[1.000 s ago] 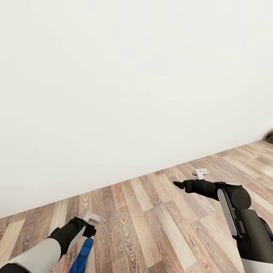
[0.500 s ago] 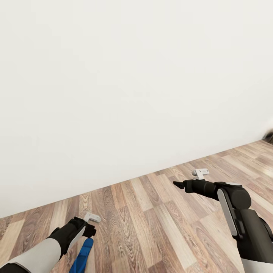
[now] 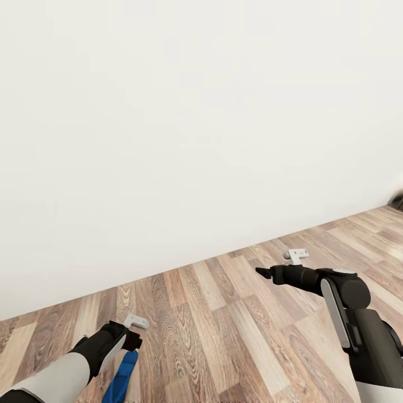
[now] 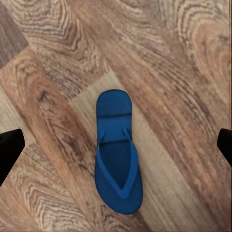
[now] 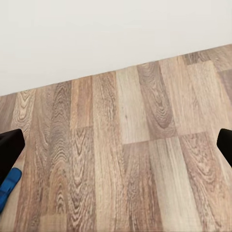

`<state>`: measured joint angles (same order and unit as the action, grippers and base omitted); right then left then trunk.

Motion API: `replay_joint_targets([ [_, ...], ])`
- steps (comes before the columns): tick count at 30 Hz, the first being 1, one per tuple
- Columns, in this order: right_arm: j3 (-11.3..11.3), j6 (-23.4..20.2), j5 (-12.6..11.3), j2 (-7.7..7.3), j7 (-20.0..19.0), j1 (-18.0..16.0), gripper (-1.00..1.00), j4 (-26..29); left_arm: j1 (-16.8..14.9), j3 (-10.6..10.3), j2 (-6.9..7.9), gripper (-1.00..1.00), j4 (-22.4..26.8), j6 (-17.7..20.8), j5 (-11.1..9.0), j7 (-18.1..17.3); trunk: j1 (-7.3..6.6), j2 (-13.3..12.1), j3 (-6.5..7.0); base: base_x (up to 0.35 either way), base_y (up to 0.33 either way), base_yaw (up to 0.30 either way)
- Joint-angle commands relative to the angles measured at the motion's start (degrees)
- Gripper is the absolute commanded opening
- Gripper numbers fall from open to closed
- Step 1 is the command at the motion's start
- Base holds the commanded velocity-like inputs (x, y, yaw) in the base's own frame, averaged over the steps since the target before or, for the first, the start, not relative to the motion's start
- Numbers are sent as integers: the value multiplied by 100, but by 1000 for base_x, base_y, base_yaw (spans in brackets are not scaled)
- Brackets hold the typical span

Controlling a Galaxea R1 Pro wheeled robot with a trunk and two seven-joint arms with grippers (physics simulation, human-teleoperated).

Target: In the bedroom, move the book from the bed onto either nightstand, and place the two sandals side by side next to the bed.

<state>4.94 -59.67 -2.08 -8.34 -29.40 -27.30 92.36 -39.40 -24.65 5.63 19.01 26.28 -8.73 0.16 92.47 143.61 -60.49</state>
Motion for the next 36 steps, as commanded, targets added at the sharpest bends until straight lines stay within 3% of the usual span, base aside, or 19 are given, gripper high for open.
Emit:
replay_joint_targets([
  [1, 5, -33, -21, 0, -2, -4, 100, 3, -2, -34, 6, 100, 13, 30, -54, 5, 1, 4, -28, 0, 0, 0],
  [5, -5, -33, -15, 29, 2, 8, 100, 8, 59, 74, -52, 100, 38, -31, -63, 9, 11, 10, -117, 0, 0, 0],
  [25, -9, -33, -12, 43, 5, 21, 100, 10, 47, 130, -77, 100, 290, -31, -75, -2, 63, 36, -560, 0, 0, 0],
  [30, -16, -33, -12, 45, 5, 22, 100, 10, 6, 180, -41, 100, 926, 323, -69, -1, 76, 43, -671, 0, 0, 0],
  [35, -33, -33, -12, 50, 11, 24, 100, 10, -4, 578, -2, 100, 1556, 901, -52, 7, 89, 50, -781, 0, 0, 0],
  [36, -33, -33, -12, 50, 11, 24, 100, 10, -4, 578, -2, 100, 1556, 901, -52, 7, 91, 51, -804, 0, 0, 0],
])
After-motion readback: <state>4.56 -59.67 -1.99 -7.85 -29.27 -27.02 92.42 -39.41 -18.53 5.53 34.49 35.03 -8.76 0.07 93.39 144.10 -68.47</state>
